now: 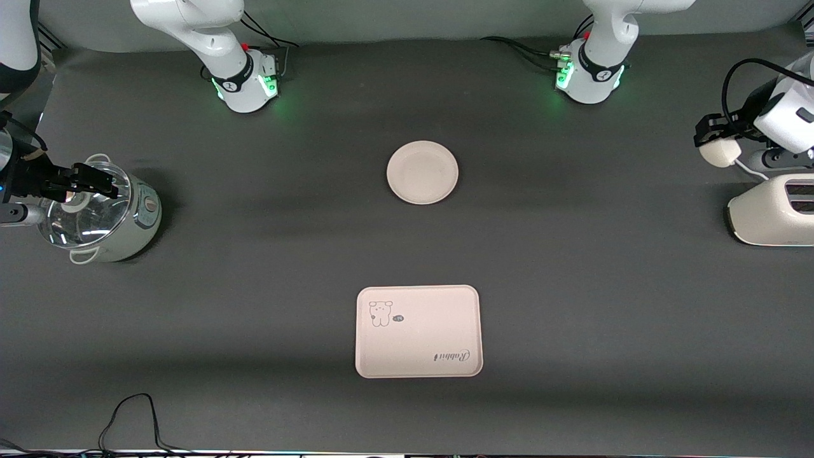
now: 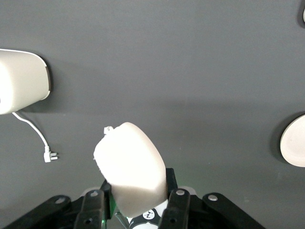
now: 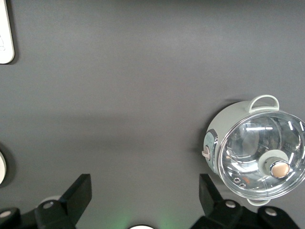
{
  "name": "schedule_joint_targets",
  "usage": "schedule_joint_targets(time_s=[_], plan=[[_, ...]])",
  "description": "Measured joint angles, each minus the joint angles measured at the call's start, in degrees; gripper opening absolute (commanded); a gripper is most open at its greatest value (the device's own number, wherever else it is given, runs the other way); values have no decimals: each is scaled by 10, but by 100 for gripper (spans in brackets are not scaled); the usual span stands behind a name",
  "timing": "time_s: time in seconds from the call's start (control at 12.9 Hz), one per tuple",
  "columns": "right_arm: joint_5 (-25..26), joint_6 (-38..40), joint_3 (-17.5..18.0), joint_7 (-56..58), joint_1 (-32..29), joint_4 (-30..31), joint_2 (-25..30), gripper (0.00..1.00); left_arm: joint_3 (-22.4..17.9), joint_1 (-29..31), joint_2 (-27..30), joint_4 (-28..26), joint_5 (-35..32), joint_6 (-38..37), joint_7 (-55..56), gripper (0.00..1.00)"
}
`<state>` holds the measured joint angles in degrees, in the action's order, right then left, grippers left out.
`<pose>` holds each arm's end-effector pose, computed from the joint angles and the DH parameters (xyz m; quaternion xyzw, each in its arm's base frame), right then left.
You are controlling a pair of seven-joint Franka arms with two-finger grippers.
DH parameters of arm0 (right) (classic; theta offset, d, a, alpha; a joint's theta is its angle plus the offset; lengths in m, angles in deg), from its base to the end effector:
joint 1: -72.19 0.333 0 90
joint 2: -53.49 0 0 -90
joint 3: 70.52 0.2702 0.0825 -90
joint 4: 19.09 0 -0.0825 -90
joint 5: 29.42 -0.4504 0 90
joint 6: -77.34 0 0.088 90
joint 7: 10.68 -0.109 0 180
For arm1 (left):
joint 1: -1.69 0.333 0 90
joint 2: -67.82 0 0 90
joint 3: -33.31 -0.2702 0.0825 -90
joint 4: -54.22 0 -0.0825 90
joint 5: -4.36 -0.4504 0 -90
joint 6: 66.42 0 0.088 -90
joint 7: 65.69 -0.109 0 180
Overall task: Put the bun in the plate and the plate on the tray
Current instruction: 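Lift the bun with the left gripper and carry it over the plate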
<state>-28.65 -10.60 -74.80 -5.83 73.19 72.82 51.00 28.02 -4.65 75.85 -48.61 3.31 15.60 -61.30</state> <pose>0.6236 -0.0366 0.5289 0.9983 0.0138 -0.0567 0.0043 0.5615 -0.0060 0.5305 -0.9934 -0.0280 0.1113 0.0081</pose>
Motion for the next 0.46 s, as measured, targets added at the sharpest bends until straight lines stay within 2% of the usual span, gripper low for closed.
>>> schedule_joint_targets(time_s=[0.15,0.46], plan=[[0,0,0,0,0,0,0,100,28,0,0,0,0,1,22,43],[0,0,0,0,0,0,0,100,141,-4,-7,0,7,22,178,42]])
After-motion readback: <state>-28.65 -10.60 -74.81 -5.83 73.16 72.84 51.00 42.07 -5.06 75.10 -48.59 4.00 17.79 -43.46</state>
